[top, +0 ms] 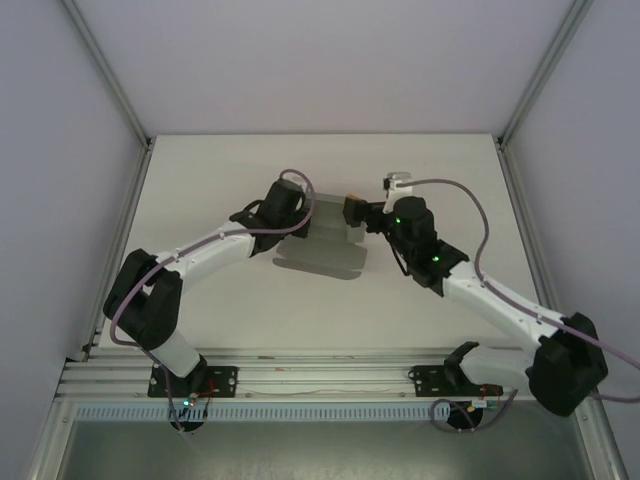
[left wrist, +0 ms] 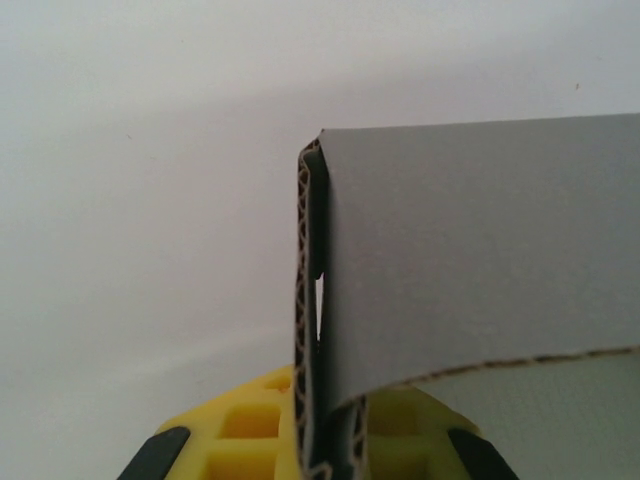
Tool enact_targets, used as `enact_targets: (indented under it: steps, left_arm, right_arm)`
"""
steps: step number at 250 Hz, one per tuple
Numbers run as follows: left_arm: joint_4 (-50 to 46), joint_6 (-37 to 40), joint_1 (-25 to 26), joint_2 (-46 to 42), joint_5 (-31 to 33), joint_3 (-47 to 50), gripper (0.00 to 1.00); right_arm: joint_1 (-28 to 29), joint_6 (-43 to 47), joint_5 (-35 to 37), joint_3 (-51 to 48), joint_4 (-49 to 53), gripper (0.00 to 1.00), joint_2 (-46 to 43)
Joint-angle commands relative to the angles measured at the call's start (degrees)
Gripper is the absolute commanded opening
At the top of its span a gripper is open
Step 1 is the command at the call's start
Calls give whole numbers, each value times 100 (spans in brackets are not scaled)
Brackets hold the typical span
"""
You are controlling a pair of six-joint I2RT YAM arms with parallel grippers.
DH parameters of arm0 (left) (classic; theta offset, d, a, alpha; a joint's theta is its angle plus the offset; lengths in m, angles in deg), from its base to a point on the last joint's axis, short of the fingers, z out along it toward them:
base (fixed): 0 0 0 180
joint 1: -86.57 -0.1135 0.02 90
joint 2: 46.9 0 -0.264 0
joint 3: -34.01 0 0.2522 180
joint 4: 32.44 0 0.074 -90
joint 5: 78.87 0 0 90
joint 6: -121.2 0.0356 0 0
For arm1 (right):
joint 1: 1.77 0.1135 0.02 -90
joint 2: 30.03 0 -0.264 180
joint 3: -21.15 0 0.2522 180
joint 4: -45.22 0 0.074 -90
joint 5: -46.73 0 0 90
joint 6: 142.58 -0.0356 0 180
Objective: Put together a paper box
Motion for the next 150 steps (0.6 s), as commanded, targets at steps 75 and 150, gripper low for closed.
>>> enact_targets:
  steps: [75, 150]
  left_arm:
    - [-713, 251, -189, -171, -82, -479, 0]
    - [-204, 102, -189, -389, -234, -49, 0]
  right_arm:
    - [-210, 230, -305, -164, 1352, 100, -609]
    - [-1302, -59, -2691, -718, 853, 92, -801]
